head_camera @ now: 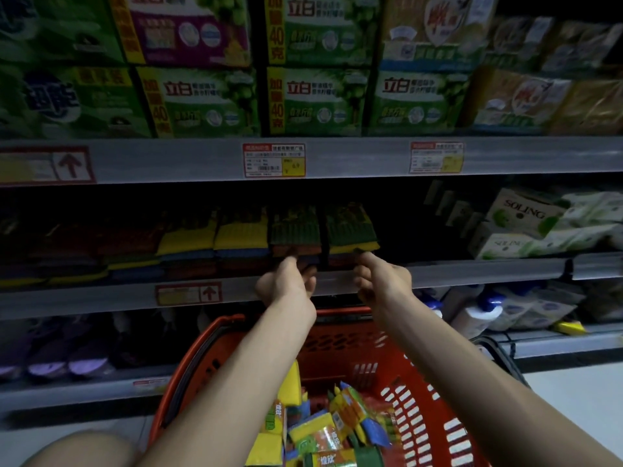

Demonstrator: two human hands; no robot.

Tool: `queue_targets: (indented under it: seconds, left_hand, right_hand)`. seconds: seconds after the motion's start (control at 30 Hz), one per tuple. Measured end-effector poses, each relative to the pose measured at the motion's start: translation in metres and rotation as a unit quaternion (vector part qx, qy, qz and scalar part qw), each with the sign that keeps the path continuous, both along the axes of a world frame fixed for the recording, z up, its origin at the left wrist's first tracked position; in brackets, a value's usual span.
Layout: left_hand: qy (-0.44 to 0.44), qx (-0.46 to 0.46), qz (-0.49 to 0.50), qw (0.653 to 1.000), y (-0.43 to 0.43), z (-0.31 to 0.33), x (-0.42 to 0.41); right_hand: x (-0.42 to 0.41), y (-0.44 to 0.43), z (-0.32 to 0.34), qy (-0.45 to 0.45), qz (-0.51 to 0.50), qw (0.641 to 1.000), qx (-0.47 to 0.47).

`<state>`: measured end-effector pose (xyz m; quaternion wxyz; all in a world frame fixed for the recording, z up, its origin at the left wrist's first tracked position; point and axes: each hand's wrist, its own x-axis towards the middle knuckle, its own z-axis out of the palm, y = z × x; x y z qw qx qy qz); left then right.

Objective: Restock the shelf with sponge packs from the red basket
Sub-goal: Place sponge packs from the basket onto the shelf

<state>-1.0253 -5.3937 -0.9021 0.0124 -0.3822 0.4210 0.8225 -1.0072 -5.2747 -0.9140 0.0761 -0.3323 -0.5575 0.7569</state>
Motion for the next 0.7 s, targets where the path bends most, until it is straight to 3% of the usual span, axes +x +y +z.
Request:
queue_targets:
  seconds: [0.4, 0.6, 0.7]
  left_hand:
    - [0.017, -0.037, 0.006, 0.999, 0.001, -0.004, -0.004]
    - [0.019, -0.061, 0.004, 0.998, 0.0, -0.007, -0.003]
    - [0.021, -0.065, 0.0, 0.998, 0.0, -0.006, 0.0]
  right_hand:
    - [-0.009, 0.002, -0.008, 0.008, -0.017, 1.0, 0.017]
    - [-0.016, -0.001, -0.013, 0.012, 0.015, 0.992, 0.126]
    - [-0.017, 0.002, -0.015, 0.011, 0.009, 0.991, 0.135]
